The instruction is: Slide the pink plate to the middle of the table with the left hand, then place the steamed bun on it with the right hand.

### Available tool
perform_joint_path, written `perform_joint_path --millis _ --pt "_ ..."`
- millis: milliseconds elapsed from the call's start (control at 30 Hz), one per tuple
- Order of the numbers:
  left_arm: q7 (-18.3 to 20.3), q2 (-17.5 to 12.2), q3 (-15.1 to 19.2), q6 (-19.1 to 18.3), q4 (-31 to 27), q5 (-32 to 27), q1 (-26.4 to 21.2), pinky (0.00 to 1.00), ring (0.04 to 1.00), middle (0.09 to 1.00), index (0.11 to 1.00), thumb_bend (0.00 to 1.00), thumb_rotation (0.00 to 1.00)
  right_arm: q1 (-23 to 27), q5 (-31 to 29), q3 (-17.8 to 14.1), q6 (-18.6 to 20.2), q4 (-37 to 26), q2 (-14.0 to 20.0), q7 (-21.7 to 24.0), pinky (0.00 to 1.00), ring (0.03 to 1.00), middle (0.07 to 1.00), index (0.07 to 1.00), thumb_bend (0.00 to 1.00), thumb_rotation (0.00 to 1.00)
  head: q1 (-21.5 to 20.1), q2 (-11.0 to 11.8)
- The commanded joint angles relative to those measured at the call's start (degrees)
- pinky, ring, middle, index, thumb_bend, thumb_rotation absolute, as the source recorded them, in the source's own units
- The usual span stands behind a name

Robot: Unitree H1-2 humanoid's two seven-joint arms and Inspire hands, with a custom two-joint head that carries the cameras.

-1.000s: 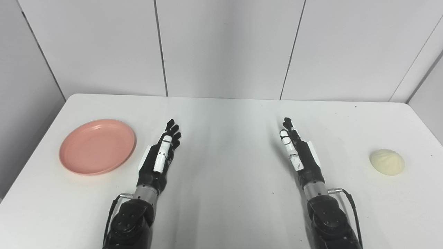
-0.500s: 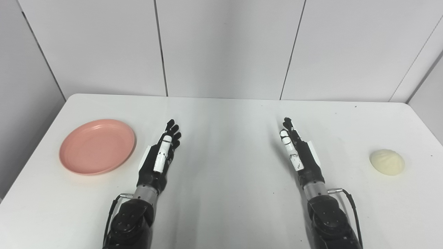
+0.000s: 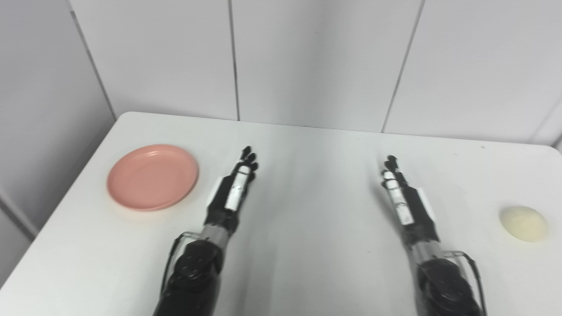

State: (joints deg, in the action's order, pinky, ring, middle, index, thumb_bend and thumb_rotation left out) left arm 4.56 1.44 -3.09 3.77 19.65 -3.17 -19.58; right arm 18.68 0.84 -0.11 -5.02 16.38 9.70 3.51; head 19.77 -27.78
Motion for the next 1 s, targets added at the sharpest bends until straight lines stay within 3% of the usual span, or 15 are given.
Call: perform_joint_path --millis 0,133,567,833,967 --pt "-0.7 1.7 -0.9 -2.3 5.0 1.1 1.0 1.0 0.977 0.988 0.998 0.4 1.0 0.1 -0.6 -0.7 -2.4 1.9 0.7 0.5 0.96 0.963 0.981 0.989 0.15 1.0 0.0 0.0" --pt "-0.8 1.7 -1.2 -1.1 5.8 1.3 0.6 1.0 0.979 0.987 0.999 0.39 1.0 0.5 -0.9 -0.8 -4.1 3.2 0.9 0.9 0.96 0.957 0.974 0.984 0.15 1.0 0.2 0.2" --pt "-1.3 1.9 -1.5 -0.5 5.1 2.8 0.5 1.0 0.982 0.989 1.0 0.4 1.0 0.4 -0.6 -0.8 -3.3 2.5 1.0 1.1 0.96 0.96 0.979 0.989 0.13 1.0 0.9 0.3" --pt "-1.7 3.1 -0.8 -3.1 -4.4 1.7 1.2 1.0 0.987 0.992 1.0 0.42 1.0 0.8 -1.1 -1.2 -3.4 3.2 1.1 1.6 0.98 0.971 0.987 0.99 0.15 1.0 1.8 0.7" --pt "-2.1 3.5 -0.3 -6.4 -11.9 1.7 1.7 1.0 0.977 0.986 0.996 0.44 1.0 1.2 -0.8 -1.2 -4.3 4.3 1.4 1.8 0.98 0.975 0.988 0.994 0.14 1.0 2.3 0.9"
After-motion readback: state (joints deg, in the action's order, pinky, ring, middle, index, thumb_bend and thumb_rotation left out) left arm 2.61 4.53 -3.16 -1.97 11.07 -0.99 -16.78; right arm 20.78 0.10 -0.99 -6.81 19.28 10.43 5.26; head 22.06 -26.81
